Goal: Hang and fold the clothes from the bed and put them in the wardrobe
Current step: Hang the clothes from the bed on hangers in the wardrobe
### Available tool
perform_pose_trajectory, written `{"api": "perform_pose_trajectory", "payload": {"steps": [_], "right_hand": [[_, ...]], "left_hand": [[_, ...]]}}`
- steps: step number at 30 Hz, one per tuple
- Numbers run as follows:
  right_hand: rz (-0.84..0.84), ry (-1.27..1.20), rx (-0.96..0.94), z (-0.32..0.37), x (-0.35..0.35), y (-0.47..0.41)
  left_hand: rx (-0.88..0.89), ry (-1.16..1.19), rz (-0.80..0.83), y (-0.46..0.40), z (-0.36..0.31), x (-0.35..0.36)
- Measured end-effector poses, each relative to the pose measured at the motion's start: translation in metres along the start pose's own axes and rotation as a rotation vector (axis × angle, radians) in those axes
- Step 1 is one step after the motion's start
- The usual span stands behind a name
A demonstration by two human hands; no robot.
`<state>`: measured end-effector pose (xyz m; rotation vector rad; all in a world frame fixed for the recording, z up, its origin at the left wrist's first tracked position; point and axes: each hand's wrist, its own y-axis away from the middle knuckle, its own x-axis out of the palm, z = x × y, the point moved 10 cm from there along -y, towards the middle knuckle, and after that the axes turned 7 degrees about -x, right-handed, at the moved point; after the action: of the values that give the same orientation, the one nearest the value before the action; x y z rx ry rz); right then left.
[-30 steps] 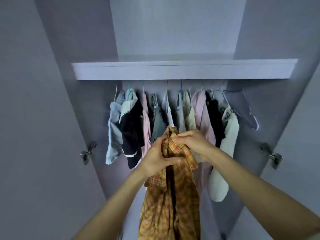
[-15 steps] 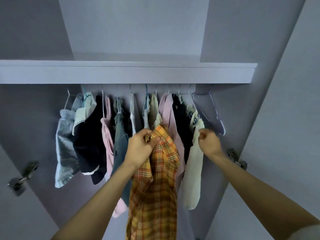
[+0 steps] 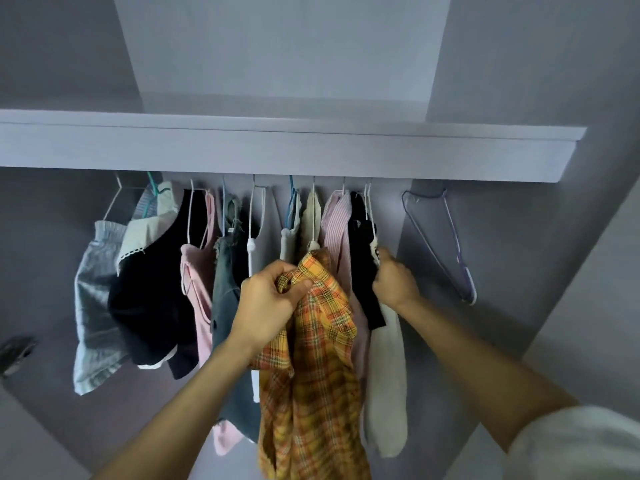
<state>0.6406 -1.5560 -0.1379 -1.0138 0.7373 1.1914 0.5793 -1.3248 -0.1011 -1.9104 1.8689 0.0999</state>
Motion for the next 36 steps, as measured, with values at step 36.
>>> {"api": "perform_pose_trajectory", "payload": {"steps": [36], "right_hand": [[-0.163, 0.637, 0.203, -0.093, -0.057, 0.003]], "left_hand": [[-0.048, -0.061, 0.011, 0.005, 0.014, -0.002]]}}
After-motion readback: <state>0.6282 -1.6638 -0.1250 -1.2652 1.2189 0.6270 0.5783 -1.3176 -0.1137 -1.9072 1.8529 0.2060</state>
